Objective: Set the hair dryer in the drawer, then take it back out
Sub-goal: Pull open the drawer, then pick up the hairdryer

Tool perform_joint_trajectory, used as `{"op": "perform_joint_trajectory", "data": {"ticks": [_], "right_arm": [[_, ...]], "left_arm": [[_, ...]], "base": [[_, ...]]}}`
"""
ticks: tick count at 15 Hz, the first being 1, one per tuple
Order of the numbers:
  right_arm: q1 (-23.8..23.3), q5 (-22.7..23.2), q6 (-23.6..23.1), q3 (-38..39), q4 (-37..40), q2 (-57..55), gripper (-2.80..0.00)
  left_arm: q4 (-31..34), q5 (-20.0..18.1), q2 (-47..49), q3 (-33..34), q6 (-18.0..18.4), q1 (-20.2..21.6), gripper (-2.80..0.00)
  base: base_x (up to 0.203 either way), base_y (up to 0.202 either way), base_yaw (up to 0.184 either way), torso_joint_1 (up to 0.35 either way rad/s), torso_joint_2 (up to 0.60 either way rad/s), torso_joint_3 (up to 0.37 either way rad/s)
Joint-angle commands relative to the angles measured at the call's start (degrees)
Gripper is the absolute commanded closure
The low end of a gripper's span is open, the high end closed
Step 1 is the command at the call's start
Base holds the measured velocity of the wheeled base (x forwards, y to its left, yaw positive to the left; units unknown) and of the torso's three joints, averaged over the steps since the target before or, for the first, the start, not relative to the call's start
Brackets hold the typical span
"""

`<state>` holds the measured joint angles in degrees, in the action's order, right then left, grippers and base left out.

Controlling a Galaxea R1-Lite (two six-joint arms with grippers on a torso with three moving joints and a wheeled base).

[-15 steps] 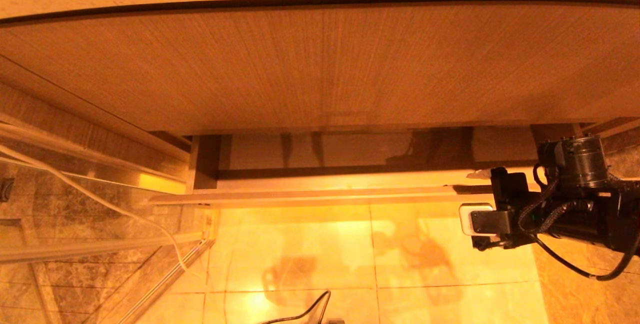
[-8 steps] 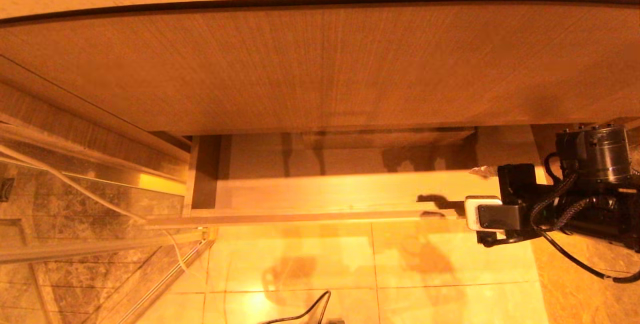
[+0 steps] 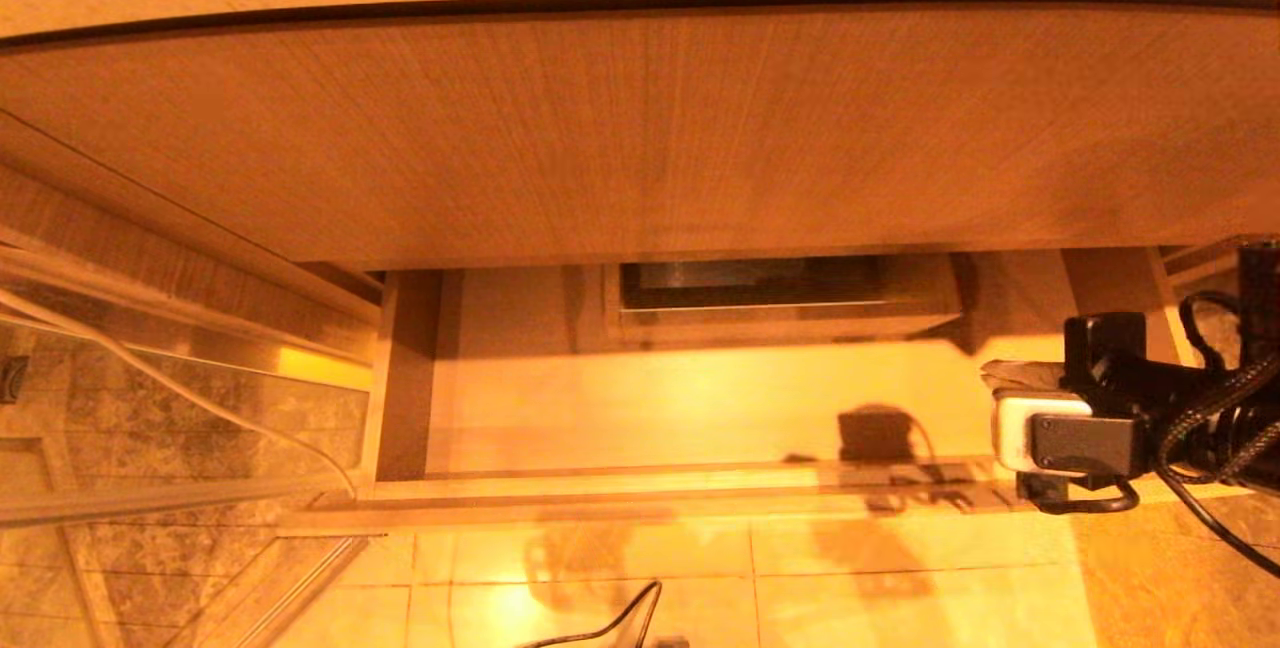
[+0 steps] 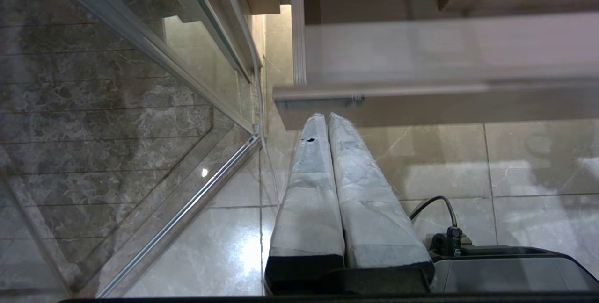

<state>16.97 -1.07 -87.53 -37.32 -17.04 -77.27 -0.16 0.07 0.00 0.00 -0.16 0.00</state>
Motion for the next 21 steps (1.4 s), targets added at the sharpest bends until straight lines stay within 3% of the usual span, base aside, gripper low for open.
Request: {"op": "perform_joint_trajectory", "data": {"ticks": [1, 7, 12, 15, 18, 21], "right_arm": [[0.0, 0.3, -0.5, 0.2, 2.7, 7.0, 0.00], [-0.3, 4.1, -1.1, -7.1, 34.0, 27.4, 0.00], [-4.6, 4.3, -0.6, -23.6, 66.7, 47.1, 0.00], [-12.0, 4.2, 2.6, -32.8, 70.6, 50.2, 0.00], [-14.3, 4.1, 4.9, -40.5, 70.4, 52.2, 0.00], [-14.8, 2.2, 9.7, -44.5, 61.0, 52.7, 0.00]], "left_arm": [[0.0, 0.0, 0.0, 0.0, 0.0, 0.0, 0.00], [0.0, 0.0, 0.0, 0.0, 0.0, 0.0, 0.00], [0.0, 0.0, 0.0, 0.0, 0.0, 0.0, 0.00], [0.0, 0.0, 0.0, 0.0, 0.0, 0.0, 0.00], [0.0, 0.0, 0.0, 0.0, 0.0, 0.0, 0.00], [0.0, 0.0, 0.0, 0.0, 0.0, 0.0, 0.00]], "base": [[0.000, 0.000, 0.000, 0.000, 0.00, 0.000], [0.000, 0.000, 0.000, 0.000, 0.00, 0.000], [0.000, 0.000, 0.000, 0.000, 0.00, 0.000], [0.000, 0.000, 0.000, 0.000, 0.00, 0.000], [0.000, 0.000, 0.000, 0.000, 0.00, 0.000], [0.000, 0.000, 0.000, 0.000, 0.00, 0.000]]}}
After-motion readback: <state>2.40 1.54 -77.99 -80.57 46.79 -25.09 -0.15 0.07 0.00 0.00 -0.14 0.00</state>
